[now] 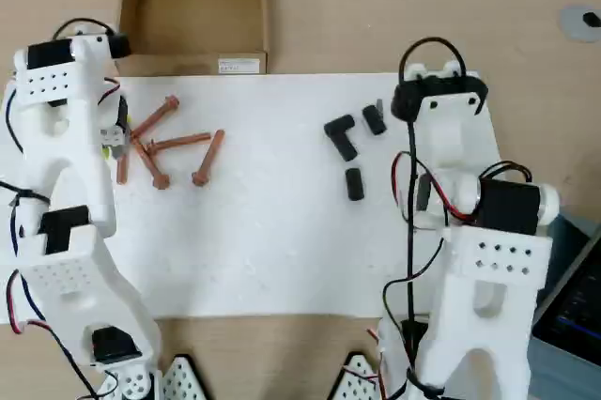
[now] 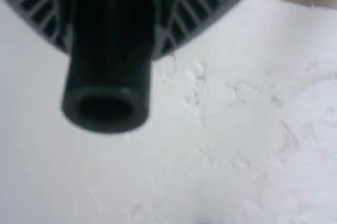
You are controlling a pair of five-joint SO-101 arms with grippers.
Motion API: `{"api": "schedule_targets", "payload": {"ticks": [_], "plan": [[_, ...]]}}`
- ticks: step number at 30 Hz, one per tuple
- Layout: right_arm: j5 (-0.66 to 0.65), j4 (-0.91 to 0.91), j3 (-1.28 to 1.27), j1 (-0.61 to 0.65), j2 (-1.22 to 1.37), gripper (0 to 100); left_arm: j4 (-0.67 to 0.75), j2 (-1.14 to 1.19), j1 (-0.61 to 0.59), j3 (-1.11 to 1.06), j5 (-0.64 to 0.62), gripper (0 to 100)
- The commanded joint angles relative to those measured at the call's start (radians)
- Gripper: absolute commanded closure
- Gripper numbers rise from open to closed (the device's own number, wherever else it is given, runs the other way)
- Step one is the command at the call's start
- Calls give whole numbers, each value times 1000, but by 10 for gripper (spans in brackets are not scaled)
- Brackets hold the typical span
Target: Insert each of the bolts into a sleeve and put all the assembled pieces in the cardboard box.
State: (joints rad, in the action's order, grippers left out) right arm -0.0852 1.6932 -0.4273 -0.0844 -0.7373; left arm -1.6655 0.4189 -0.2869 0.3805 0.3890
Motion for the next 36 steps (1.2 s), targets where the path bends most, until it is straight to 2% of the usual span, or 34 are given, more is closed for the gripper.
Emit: {"api": "schedule_targets", "payload": {"ticks": [1, 6, 22, 36], "plan": [[6, -44, -44, -13, -31, 987, 0, 1, -5, 58, 38, 907], [6, -61, -90, -13, -31, 987, 0, 45, -6, 115, 74, 906], [-2, -103, -87, -10, -31, 987, 0, 352, -8, 450, 72, 906], [3, -100, -90, -10, -31, 987, 0, 438, -87, 473, 75, 907]]}}
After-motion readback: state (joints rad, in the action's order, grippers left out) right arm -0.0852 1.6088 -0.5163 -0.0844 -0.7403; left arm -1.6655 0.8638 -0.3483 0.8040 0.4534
